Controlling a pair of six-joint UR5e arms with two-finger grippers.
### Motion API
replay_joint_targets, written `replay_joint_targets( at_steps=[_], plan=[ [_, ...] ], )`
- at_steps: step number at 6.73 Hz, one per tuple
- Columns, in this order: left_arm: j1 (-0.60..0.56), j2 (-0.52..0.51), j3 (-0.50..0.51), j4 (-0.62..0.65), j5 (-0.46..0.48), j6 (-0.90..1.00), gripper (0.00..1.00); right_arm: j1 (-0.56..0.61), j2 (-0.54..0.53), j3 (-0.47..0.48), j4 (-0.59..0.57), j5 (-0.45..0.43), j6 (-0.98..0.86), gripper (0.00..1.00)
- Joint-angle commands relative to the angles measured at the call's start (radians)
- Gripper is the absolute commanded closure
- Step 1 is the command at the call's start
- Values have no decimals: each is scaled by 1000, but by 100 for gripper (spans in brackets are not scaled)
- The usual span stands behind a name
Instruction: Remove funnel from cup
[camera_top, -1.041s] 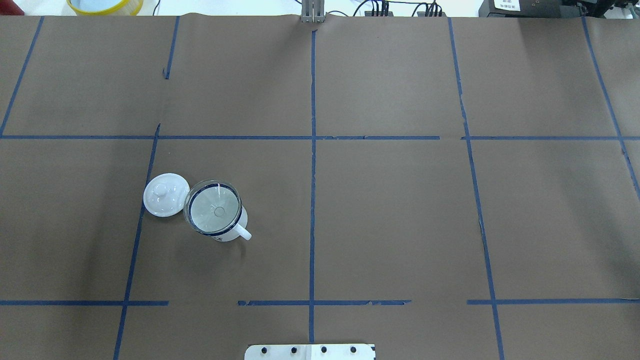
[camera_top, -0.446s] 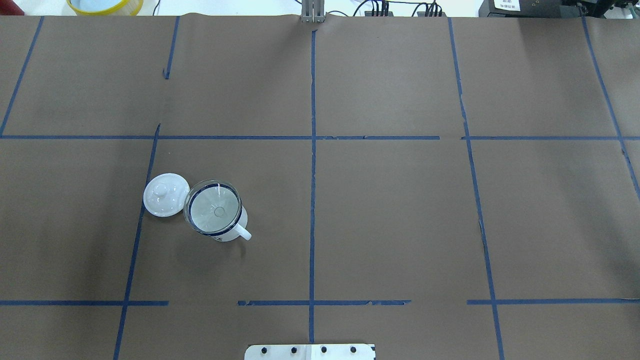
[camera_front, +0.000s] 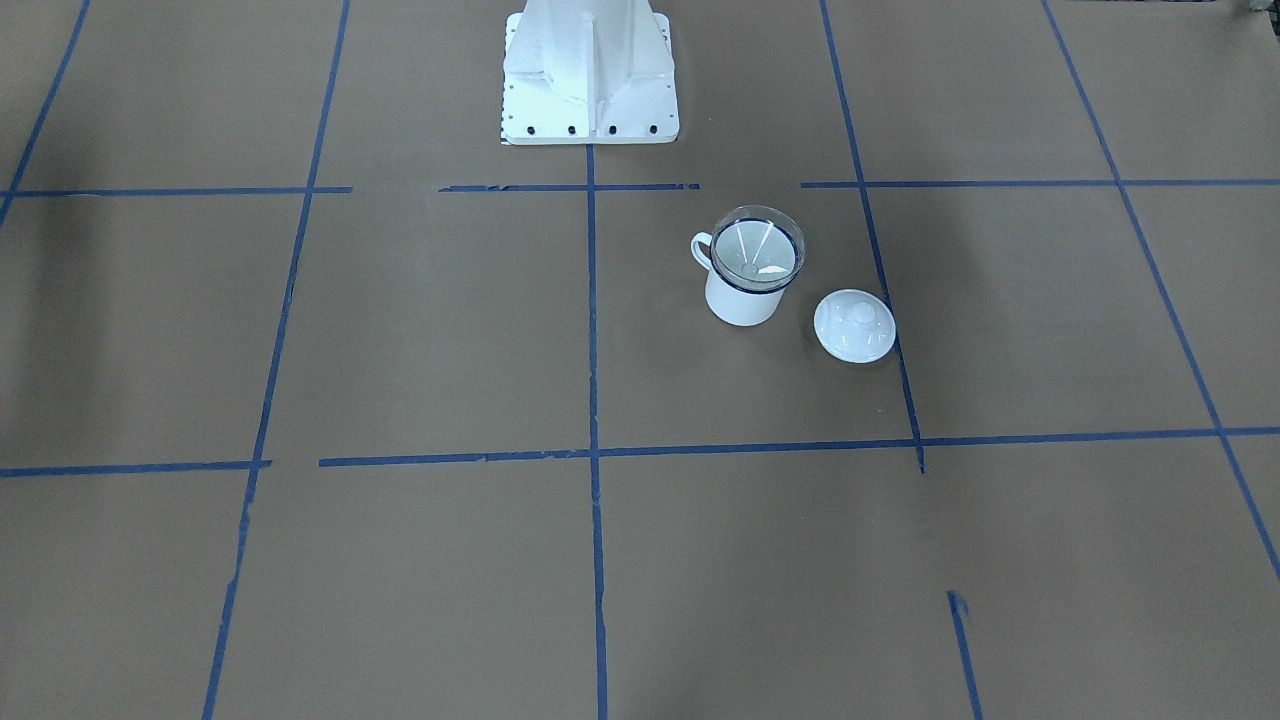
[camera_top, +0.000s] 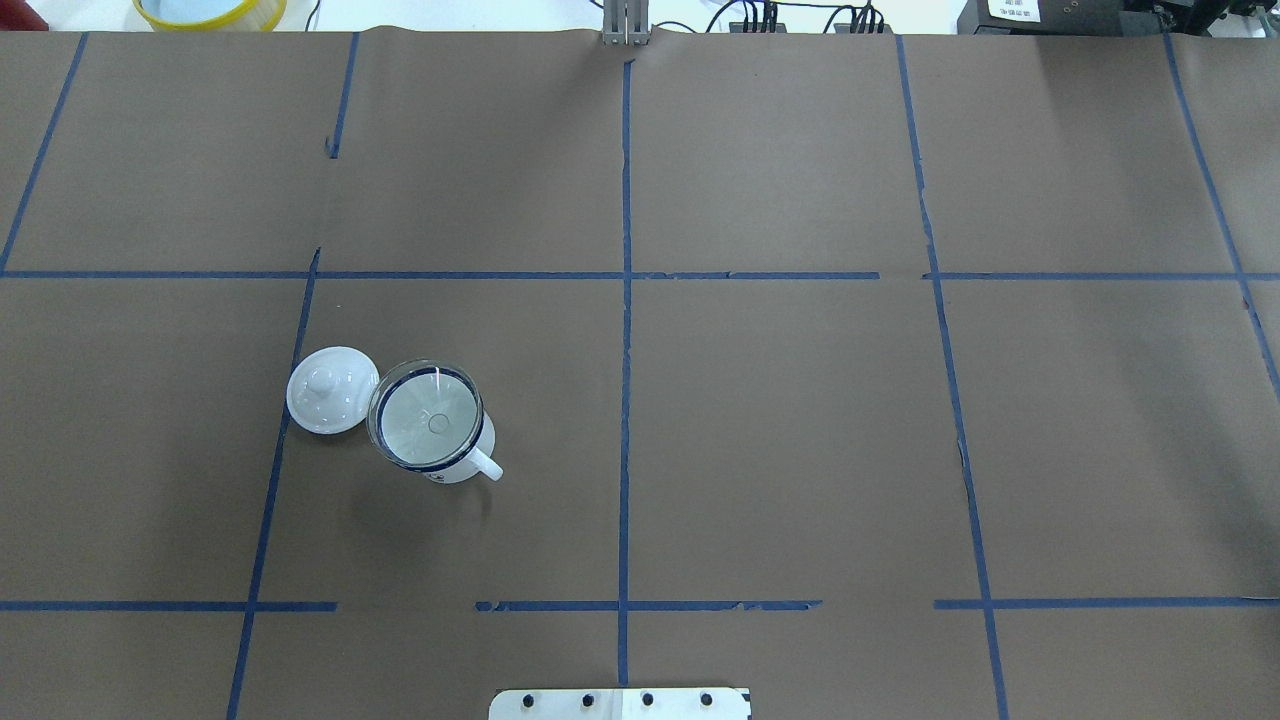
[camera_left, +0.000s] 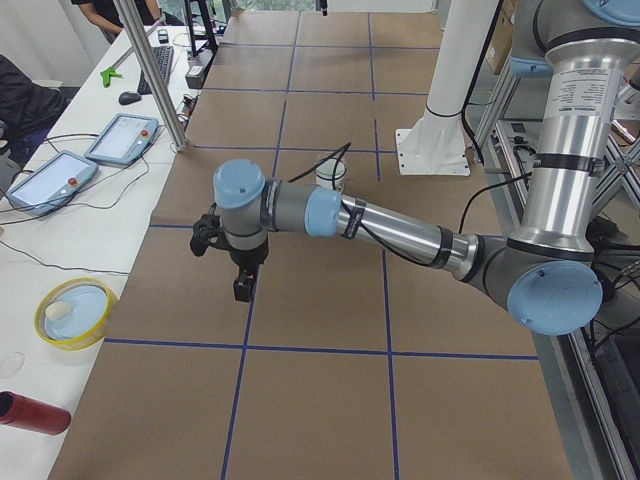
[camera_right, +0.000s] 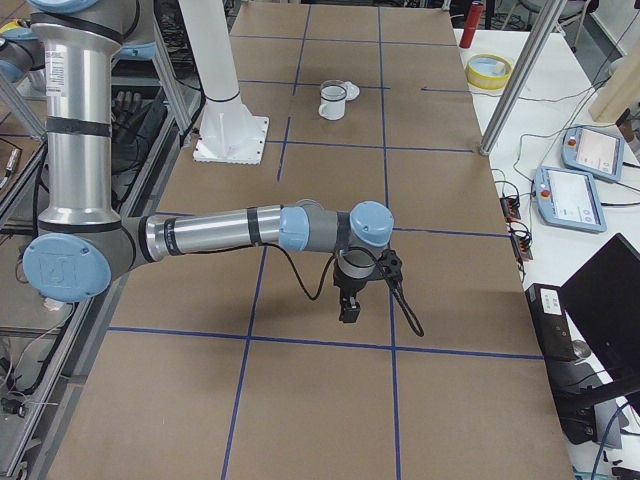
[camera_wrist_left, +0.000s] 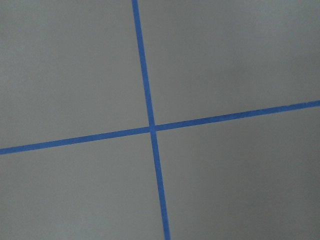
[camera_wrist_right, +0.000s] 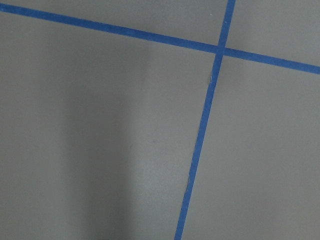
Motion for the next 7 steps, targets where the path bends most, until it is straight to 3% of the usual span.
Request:
replay_joint_targets(
  at_steps=[1,2,4,7],
  plan=[
    [72,-56,-217,90,39,-227,0,0,1,-1,0,0,0,0],
    [203,-94,-299,90,66,-405,0,0,-1,0,0,0,0,0],
    [386,-172,-365,89,126,-695,0,0,-1,-1,0,0,0,0],
    [738,-291,-364,93,353,-1034,0,0,-1,0,0,0,0,0]
  ],
)
